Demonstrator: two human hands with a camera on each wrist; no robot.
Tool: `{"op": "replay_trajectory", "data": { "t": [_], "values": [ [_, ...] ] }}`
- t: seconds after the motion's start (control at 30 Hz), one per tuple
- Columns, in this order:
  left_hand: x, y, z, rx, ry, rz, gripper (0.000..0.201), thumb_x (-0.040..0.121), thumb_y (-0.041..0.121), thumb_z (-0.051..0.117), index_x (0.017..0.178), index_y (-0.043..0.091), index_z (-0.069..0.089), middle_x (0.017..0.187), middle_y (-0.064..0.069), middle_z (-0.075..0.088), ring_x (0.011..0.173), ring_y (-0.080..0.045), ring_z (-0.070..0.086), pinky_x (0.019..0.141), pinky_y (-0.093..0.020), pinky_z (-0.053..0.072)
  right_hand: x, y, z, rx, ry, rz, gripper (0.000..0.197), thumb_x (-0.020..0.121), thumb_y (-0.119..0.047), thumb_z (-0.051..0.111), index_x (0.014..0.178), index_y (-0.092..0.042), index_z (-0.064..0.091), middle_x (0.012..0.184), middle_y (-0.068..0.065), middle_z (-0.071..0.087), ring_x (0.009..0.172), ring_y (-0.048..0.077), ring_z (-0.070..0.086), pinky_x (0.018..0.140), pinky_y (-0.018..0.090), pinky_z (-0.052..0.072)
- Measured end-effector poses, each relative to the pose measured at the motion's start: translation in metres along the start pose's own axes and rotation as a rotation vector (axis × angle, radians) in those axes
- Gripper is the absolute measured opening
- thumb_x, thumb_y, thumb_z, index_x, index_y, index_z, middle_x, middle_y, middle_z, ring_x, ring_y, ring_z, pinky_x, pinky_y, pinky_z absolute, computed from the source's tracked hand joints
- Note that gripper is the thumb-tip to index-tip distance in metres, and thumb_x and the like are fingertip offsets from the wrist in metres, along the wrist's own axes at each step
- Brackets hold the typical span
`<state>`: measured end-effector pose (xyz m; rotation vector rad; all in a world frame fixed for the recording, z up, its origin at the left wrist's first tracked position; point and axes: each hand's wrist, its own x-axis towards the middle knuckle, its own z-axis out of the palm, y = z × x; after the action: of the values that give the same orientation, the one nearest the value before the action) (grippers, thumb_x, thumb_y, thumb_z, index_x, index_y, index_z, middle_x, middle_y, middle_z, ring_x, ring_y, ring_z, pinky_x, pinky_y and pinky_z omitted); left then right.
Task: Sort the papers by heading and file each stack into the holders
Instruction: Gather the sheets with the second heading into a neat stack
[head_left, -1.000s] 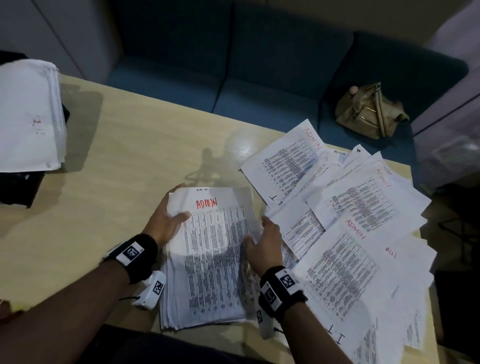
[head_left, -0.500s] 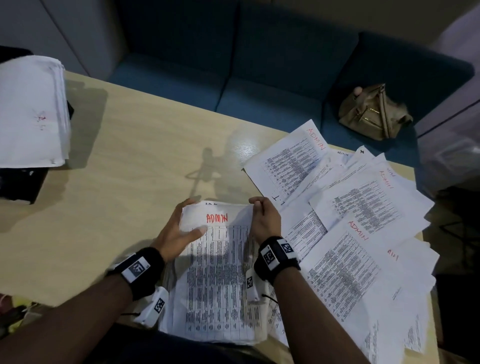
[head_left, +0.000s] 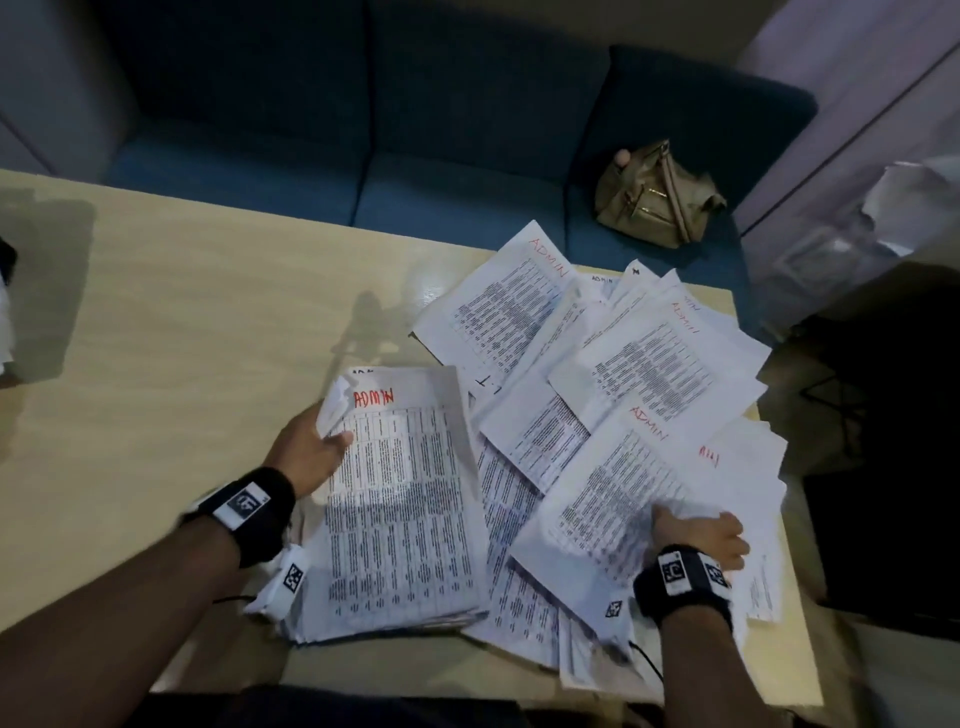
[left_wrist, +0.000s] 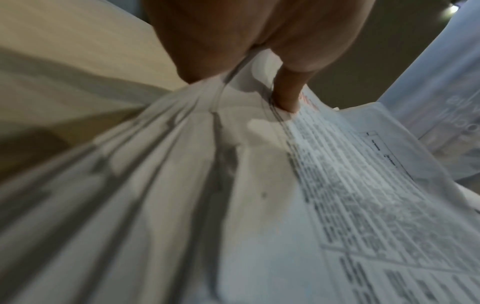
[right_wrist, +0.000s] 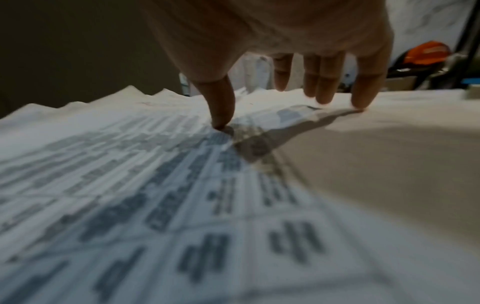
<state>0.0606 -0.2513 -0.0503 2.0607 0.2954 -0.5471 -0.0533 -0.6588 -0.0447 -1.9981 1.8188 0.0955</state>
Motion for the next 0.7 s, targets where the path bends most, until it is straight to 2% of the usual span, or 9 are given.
{"op": "replay_trajectory", "data": {
  "t": [0.1, 0.17, 0.23, 0.27, 0.33, 0.4, 0.5, 0.6, 0.7],
  "values": [
    [0.007, 0.0, 0.003, 0.044, -0.015, -0.01, 0.058, 0.095, 0.018, 0.055, 0.146, 0.032, 0.032, 0.144, 0.0, 0.048, 0.075, -0.006, 0.057, 0.057, -0.022, 0.044, 0.014, 0.019, 0.003, 0.044, -0.067, 0.017, 0.091, 0.07, -0.037, 0.081, 0.134, 0.002, 0.029, 0.136, 0.027, 0.039, 0.124, 0.043, 0.042, 0.101, 0.051, 0.037],
    [0.009, 0.001, 0.001, 0.053, -0.04, -0.028, 0.058, 0.095, 0.021, 0.056, 0.146, 0.033, 0.031, 0.143, -0.001, 0.05, 0.082, -0.015, 0.063, 0.062, -0.026, 0.046, 0.022, 0.029, 0.006, 0.082, -0.107, 0.02, 0.084, 0.072, -0.04, 0.079, 0.13, 0.002, 0.035, 0.127, 0.028, 0.052, 0.111, 0.043, 0.056, 0.095, 0.051, 0.048],
    [0.011, 0.002, -0.002, 0.051, -0.07, -0.025, 0.061, 0.095, 0.023, 0.057, 0.148, 0.032, 0.029, 0.146, 0.002, 0.045, 0.107, -0.023, 0.061, 0.082, -0.034, 0.048, 0.027, 0.035, 0.003, 0.049, -0.158, -0.029, 0.063, 0.079, -0.04, 0.07, 0.125, -0.001, 0.05, 0.12, 0.025, 0.061, 0.104, 0.041, 0.062, 0.092, 0.05, 0.051],
    [0.011, 0.003, -0.004, 0.051, -0.088, -0.018, 0.063, 0.094, 0.023, 0.058, 0.149, 0.031, 0.027, 0.149, 0.006, 0.039, 0.121, -0.023, 0.053, 0.094, -0.037, 0.042, 0.028, 0.035, 0.0, 0.052, -0.157, -0.062, 0.049, 0.083, -0.035, 0.064, 0.117, -0.001, 0.057, 0.118, 0.025, 0.063, 0.103, 0.04, 0.062, 0.093, 0.049, 0.051],
    [0.013, 0.001, -0.005, 0.059, -0.094, -0.03, 0.062, 0.093, 0.025, 0.06, 0.148, 0.028, 0.031, 0.149, 0.004, 0.039, 0.127, -0.025, 0.047, 0.101, -0.04, 0.037, 0.018, 0.024, -0.016, 0.134, -0.121, -0.139, 0.029, 0.089, -0.027, 0.058, 0.105, -0.003, 0.062, 0.113, 0.024, 0.065, 0.101, 0.04, 0.061, 0.091, 0.044, 0.05],
    [0.013, 0.001, -0.004, 0.055, -0.058, -0.056, 0.059, 0.092, 0.027, 0.061, 0.145, 0.025, 0.037, 0.145, -0.004, 0.048, 0.12, -0.028, 0.052, 0.096, -0.04, 0.039, 0.015, 0.008, -0.033, 0.273, -0.126, -0.259, 0.032, 0.093, -0.026, 0.056, 0.114, -0.003, 0.061, 0.116, 0.021, 0.064, 0.106, 0.038, 0.059, 0.087, 0.037, 0.045],
    [0.013, -0.001, -0.001, 0.069, -0.04, -0.065, 0.063, 0.093, 0.027, 0.06, 0.148, 0.027, 0.03, 0.149, -0.005, 0.043, 0.123, -0.029, 0.051, 0.099, -0.04, 0.038, 0.016, -0.025, -0.051, 0.361, -0.126, -0.367, 0.04, 0.095, -0.03, 0.053, 0.119, 0.003, 0.059, 0.111, 0.022, 0.063, 0.104, 0.033, 0.059, 0.081, 0.031, 0.039],
    [0.013, 0.0, -0.001, 0.073, -0.052, -0.071, 0.067, 0.093, 0.027, 0.06, 0.15, 0.027, 0.025, 0.152, -0.004, 0.037, 0.13, -0.03, 0.047, 0.106, -0.045, 0.034, 0.037, -0.066, -0.046, 0.26, -0.118, -0.294, 0.057, 0.098, -0.038, 0.045, 0.124, 0.013, 0.052, 0.123, 0.032, 0.056, 0.115, 0.042, 0.054, 0.092, 0.04, 0.042],
    [0.014, -0.001, -0.002, 0.092, -0.061, -0.06, 0.065, 0.093, 0.026, 0.059, 0.149, 0.026, 0.026, 0.152, -0.002, 0.038, 0.131, -0.027, 0.046, 0.107, -0.041, 0.033, 0.063, -0.09, -0.024, 0.131, -0.144, -0.226, 0.066, 0.099, -0.044, 0.04, 0.125, 0.016, 0.049, 0.129, 0.035, 0.051, 0.122, 0.044, 0.049, 0.1, 0.043, 0.039]
  ]
}}
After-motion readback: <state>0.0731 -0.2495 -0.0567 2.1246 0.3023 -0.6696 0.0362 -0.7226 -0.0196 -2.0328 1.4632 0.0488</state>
